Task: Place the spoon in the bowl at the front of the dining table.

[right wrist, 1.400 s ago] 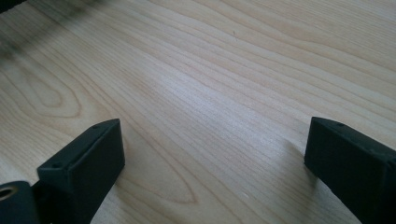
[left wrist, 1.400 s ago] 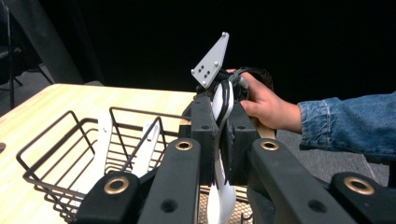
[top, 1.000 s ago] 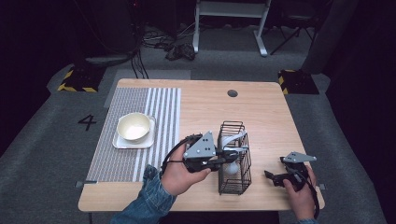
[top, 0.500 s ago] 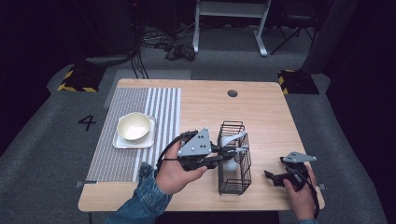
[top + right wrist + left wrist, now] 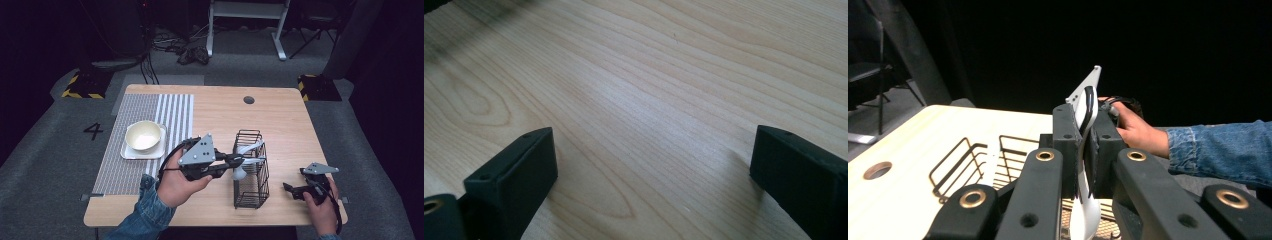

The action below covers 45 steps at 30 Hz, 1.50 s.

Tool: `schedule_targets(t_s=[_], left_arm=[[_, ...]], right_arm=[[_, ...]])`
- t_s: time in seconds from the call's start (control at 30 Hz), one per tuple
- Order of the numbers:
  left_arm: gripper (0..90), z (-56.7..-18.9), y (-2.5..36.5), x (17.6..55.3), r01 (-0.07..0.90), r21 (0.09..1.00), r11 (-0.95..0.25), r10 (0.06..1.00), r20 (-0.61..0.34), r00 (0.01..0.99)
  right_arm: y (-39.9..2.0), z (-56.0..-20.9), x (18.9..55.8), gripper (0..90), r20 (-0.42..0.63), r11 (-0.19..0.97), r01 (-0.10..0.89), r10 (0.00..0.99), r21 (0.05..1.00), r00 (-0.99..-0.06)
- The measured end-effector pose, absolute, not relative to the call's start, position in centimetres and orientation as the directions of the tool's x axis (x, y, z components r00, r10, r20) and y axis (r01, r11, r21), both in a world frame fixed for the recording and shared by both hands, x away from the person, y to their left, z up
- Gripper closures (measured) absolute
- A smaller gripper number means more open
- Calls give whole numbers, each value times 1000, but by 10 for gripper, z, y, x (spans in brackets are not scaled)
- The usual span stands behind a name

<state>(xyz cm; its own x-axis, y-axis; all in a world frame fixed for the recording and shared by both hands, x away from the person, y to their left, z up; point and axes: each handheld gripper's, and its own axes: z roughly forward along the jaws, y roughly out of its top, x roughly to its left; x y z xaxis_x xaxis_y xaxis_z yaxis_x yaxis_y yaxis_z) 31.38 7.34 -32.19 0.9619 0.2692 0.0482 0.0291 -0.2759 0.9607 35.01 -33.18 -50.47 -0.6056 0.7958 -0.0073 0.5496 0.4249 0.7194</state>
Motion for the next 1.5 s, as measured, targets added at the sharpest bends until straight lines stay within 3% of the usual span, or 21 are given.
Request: schedule_targets(t_s=[1.5], left_arm=[[849,-320,163,310,95,968,-230,523,40,852]], right_arm=[[-331,-505,351,46,-5,424,551,796,719,-605]])
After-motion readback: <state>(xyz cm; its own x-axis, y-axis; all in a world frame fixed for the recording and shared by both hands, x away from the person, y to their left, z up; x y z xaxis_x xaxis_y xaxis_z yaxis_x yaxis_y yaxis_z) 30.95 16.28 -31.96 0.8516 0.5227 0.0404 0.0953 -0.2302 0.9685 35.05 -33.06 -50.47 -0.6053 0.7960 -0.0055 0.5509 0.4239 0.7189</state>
